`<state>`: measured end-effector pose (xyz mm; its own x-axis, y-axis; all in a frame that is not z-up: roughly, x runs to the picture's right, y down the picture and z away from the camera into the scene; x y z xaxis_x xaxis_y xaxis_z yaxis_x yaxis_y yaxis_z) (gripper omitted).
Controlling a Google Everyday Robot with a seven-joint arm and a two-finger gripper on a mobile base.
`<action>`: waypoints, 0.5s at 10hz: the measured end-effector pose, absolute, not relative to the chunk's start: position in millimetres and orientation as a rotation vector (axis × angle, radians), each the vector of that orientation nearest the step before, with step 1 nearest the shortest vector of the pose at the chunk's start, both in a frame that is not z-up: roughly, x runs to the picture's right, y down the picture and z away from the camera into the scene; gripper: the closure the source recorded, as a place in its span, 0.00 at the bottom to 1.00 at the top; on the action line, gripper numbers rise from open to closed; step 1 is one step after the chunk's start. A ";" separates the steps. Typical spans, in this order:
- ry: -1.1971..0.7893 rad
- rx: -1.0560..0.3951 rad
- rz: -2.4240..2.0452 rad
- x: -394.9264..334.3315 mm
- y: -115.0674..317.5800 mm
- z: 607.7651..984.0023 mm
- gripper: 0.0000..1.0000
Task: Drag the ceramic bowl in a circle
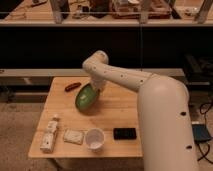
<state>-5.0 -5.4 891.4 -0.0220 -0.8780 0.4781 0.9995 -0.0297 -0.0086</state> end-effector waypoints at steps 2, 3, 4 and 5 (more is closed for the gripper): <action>-0.368 -0.418 -1.467 28.5 -0.3 898.3 1.00; -0.362 -0.418 -1.437 39.4 1.4 900.2 1.00; -0.352 -0.423 -1.398 60.6 5.0 901.9 1.00; -0.347 -0.432 -1.370 77.8 11.0 903.5 1.00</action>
